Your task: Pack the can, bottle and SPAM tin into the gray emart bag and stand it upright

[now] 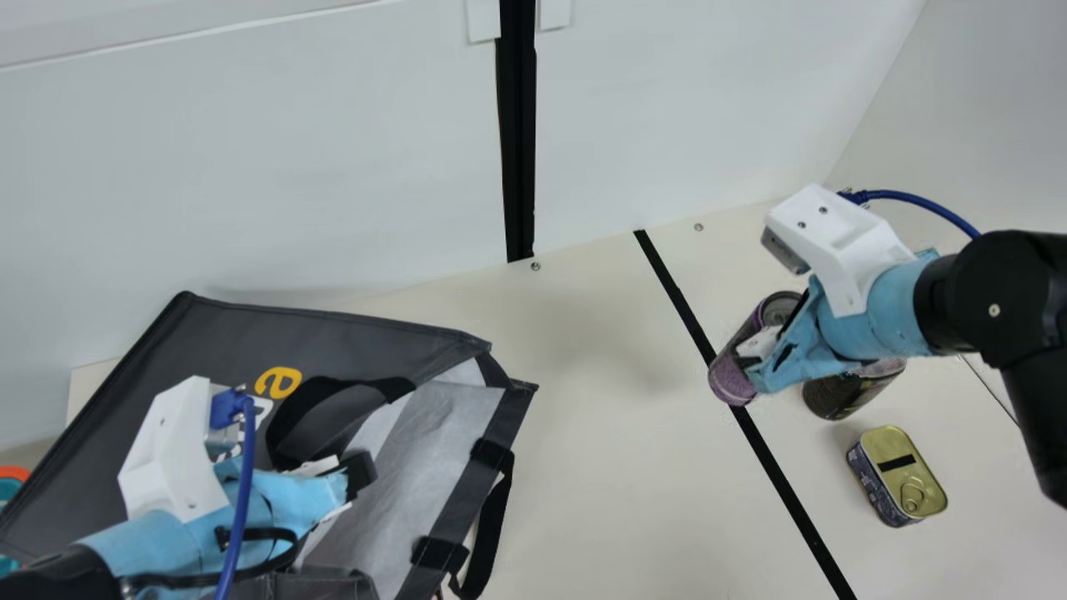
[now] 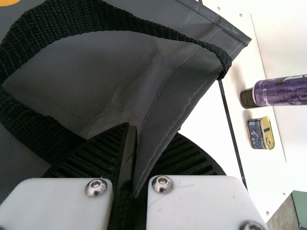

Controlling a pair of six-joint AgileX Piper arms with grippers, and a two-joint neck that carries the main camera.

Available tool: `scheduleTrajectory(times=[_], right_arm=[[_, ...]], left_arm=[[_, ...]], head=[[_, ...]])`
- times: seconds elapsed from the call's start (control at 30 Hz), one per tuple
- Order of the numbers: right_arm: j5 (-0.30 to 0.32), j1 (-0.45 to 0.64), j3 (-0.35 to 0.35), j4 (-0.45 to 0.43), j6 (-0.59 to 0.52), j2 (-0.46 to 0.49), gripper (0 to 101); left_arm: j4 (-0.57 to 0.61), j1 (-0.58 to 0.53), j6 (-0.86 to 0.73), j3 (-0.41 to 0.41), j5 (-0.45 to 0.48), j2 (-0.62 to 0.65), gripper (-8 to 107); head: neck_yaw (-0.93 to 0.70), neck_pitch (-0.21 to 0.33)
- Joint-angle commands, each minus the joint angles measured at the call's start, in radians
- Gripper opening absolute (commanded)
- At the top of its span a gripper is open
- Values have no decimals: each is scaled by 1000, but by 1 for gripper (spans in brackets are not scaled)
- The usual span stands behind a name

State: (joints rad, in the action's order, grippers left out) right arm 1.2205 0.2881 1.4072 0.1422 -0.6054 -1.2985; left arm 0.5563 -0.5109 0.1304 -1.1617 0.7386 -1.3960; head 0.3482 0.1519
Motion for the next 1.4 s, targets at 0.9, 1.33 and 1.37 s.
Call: scheduleTrajectory(times=[0.9, 1.33, 1.37], right_arm=[[0, -216, -179, 35, -16, 156, 0], [0, -382, -245, 37, 62, 217, 0], [0, -394, -247, 36, 69, 220, 0]], left_arm=[[0, 0, 0, 0, 0, 0, -8], [0, 0, 0, 0, 0, 0, -8], [0, 0, 0, 0, 0, 0, -8]], head=[[1, 23], [1, 23], [1, 23]])
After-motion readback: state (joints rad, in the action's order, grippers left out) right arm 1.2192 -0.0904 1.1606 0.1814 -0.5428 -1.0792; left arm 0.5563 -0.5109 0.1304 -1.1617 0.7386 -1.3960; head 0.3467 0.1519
